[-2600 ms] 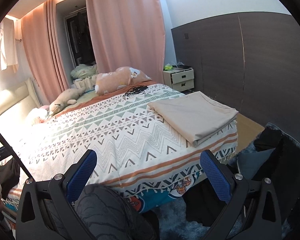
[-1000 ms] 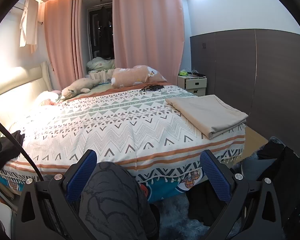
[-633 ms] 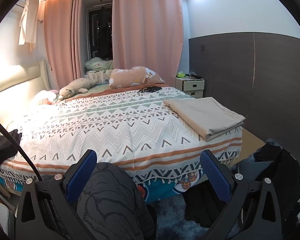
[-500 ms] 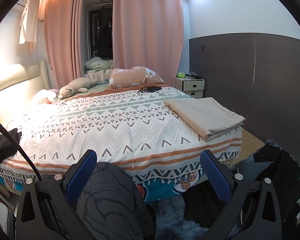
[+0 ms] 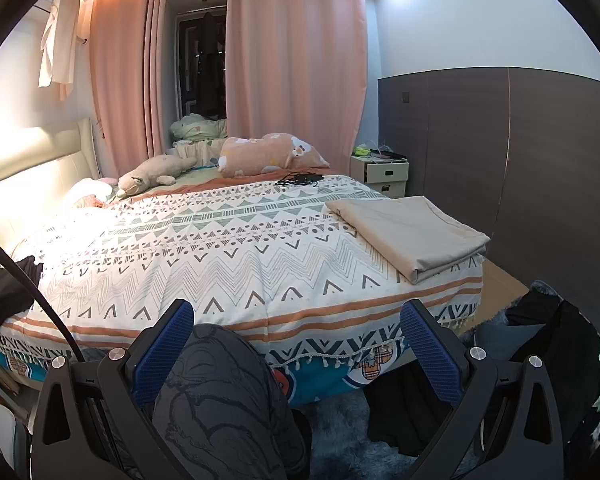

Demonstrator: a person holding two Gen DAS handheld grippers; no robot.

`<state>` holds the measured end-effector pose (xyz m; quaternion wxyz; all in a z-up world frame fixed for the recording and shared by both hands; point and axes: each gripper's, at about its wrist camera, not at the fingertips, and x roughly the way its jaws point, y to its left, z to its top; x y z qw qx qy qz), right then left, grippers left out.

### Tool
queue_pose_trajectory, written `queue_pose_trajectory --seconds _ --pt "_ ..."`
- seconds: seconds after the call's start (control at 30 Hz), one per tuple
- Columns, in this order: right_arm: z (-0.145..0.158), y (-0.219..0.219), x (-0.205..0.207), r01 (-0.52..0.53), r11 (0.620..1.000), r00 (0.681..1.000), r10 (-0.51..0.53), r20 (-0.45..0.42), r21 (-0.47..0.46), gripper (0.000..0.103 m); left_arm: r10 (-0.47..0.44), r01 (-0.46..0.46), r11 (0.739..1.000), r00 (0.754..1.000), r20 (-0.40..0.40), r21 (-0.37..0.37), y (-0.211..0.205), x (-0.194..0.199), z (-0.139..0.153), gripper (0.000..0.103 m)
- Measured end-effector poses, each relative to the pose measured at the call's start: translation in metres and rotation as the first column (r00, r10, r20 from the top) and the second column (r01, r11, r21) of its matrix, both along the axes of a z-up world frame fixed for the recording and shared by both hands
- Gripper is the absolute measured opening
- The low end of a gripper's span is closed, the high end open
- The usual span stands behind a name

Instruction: Fold large clothes

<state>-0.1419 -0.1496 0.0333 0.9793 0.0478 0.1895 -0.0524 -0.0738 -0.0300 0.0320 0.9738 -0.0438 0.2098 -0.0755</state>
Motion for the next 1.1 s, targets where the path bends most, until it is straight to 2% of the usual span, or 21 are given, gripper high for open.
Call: queue_pose_trajectory --seconds 1.1 --pt "-0.0005 -0.0042 0.0011 -0.008 1.0 1.0 0.008 -0.002 -0.024 0.103 0.007 -0.007 1.0 1.0 0.016 -0.011 0.0021 -0.0062 0.0043 0.103"
